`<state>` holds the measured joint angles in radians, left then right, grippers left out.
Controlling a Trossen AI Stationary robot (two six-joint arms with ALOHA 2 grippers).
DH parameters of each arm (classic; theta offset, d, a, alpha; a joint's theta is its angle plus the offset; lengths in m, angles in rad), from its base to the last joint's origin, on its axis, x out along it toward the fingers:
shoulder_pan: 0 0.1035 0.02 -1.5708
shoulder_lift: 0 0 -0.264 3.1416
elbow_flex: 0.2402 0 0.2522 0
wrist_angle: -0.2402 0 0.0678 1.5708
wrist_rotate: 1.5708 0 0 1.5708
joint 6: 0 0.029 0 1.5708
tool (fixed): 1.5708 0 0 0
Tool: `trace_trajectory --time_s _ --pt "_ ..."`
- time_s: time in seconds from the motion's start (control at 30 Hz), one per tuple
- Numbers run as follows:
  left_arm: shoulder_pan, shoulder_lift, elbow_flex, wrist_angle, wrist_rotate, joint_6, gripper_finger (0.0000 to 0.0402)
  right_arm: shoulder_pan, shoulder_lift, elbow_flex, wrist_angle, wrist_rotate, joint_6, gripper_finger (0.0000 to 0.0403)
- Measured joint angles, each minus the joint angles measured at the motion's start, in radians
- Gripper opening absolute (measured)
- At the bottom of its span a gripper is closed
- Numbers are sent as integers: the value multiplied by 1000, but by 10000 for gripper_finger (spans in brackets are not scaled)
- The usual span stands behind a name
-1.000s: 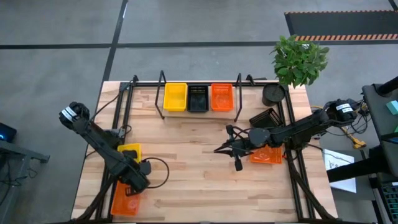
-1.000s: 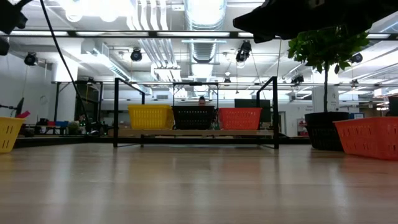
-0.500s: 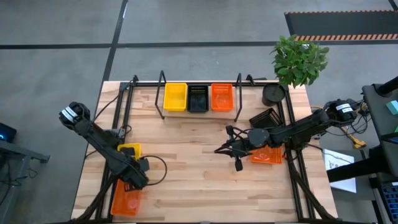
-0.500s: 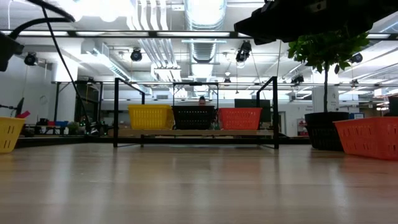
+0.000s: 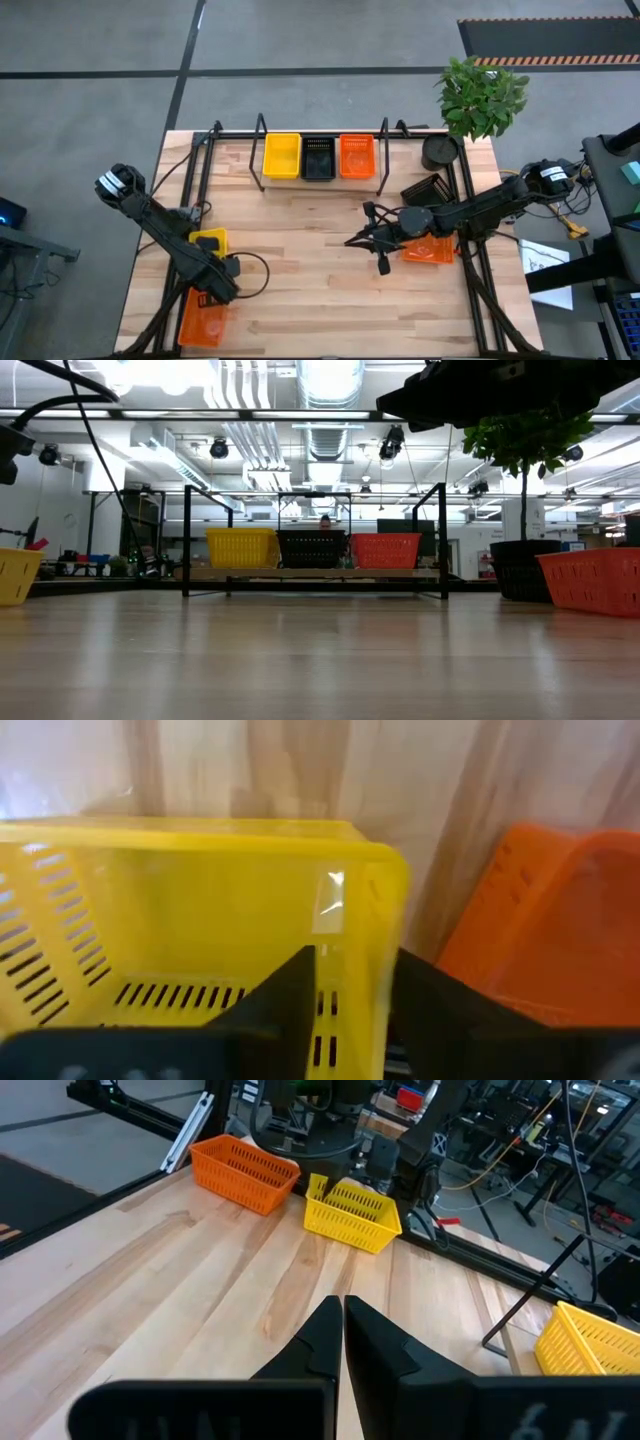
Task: Stack baskets on shelf by color
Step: Stack the yellow bin on top of the other stacked yellow bins on the shelf
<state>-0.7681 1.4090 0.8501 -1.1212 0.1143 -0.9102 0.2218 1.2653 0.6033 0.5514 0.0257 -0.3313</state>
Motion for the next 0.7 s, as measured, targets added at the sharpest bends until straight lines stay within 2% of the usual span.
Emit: trace_trajectory --time_s 0.2,0.37,0.6,0.7 --pt "0 0 4 3 0 -1 10 0 0 0 0 0 -1 9" --pt "2 1 53 -28 -18 -4 4 0 0 0 0 0 -2 9" --pt "23 1 194 -125 -59 -50 2 0 0 0 -1 0 -7 9" --pt "32 7 260 -162 -123 -49 1 0 0 0 -1 0 -9 9"
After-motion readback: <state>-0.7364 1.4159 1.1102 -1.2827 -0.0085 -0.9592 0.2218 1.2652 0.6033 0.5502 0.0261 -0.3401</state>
